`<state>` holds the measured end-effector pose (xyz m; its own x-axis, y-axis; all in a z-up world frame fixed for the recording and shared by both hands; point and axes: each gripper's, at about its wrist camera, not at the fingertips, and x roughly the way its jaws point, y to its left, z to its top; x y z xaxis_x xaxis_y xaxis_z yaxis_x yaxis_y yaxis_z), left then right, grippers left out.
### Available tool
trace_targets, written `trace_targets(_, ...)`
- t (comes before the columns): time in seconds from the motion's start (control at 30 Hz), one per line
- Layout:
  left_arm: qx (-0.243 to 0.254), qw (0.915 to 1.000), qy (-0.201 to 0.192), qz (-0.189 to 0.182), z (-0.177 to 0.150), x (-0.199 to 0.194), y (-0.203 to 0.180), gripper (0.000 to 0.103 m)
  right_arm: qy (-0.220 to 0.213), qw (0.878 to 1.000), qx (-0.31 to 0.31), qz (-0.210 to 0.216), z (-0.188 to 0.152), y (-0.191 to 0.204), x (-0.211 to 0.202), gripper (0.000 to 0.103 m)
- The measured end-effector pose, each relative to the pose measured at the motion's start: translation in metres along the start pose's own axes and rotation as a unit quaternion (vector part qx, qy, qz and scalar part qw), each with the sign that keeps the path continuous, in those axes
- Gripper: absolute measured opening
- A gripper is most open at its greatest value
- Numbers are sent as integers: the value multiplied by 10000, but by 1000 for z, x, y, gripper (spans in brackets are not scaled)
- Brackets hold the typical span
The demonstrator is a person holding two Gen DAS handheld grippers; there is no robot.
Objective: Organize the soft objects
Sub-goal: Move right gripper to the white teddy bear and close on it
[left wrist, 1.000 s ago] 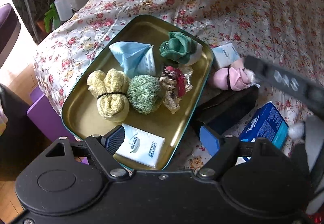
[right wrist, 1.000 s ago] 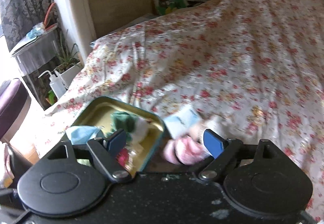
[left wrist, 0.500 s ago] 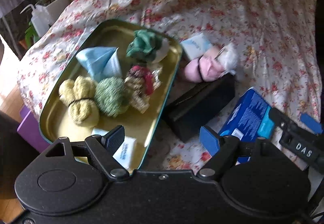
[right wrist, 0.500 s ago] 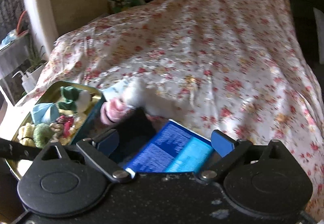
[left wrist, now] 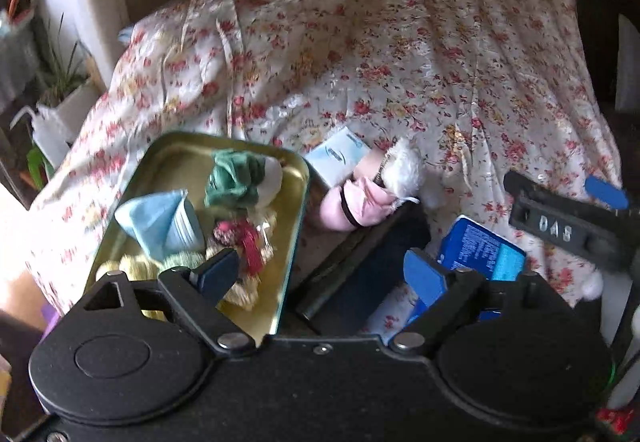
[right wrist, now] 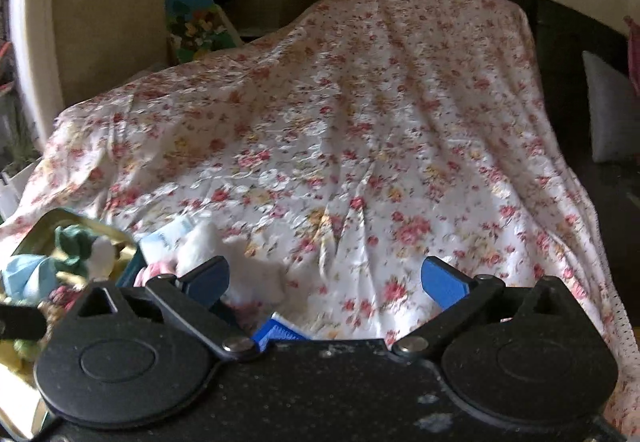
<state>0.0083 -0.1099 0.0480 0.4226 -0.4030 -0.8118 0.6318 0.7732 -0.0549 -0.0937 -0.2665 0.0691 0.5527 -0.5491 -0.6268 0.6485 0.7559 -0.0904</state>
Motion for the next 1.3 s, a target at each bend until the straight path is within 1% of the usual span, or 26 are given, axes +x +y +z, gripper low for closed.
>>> trace_targets(0.1, 81, 9999, 93, 84, 2, 10, 1, 87, 153, 9998, -62, 137, 10, 6, 11, 103)
trace_targets(0.27, -184, 9991, 348, 152, 5, 24, 11, 87, 474, 9973, -245, 506, 22, 23, 35, 101)
trace_targets(0.43, -379, 9981, 473, 117, 5, 28, 17, 86, 641, 9943, -581, 631, 28, 50, 58, 101)
trace_targets(0.57, -495, 9975, 483, 139, 6, 30, 20, 86, 948, 9904, -733, 688, 27, 67, 82, 98)
trace_targets(0.6, -521, 9973, 503, 120, 7, 30, 20, 86, 1023, 9897, -766, 644, 26, 69, 88, 96)
trace_targets(0.7, -542, 9969, 562, 6, 8, 33, 19, 86, 1216, 9889, -704, 489, 22, 63, 101, 96)
trace_targets(0.77, -506, 9971, 568, -40, 9, 33, 16, 86, 1342, 9885, -470, 508, 23, 52, 106, 96)
trace_targets(0.83, -467, 9973, 568, -82, 9, 34, 12, 86, 1374, 9894, -238, 407, 26, 39, 107, 96)
trace_targets(0.87, -453, 9972, 580, -119, 10, 34, 10, 86, 1356, 9902, -157, 294, 28, 32, 107, 96)
trace_targets(0.9, -441, 9971, 593, -159, 10, 35, 8, 86, 1320, 9912, -89, 87, 30, 26, 107, 95)
trace_targets(0.97, -415, 9970, 602, -233, 11, 35, 4, 86, 1264, 9907, -49, -508, 32, 13, 112, 94)
trace_targets(1.0, -392, 9971, 597, -269, 11, 34, 2, 86, 1283, 9892, 20, -708, 32, 6, 115, 94)
trace_targets(1.07, -344, 9973, 579, -304, 11, 33, -2, 86, 1434, 9846, 371, -933, 32, -14, 121, 93)
trace_targets(1.1, -324, 9974, 569, -306, 11, 33, -3, 86, 1467, 9829, 622, -922, 32, -24, 120, 87)
trace_targets(1.17, -289, 9976, 549, -308, 11, 32, -4, 86, 1387, 9845, 796, -716, 35, -31, 115, 86)
trace_targets(1.23, -297, 9976, 549, -307, 12, 33, -4, 86, 1227, 9888, 724, -454, 37, -26, 106, 86)
trace_targets(1.3, -334, 9973, 577, -307, 12, 34, -3, 86, 1160, 9919, 520, -41, 36, -12, 102, 87)
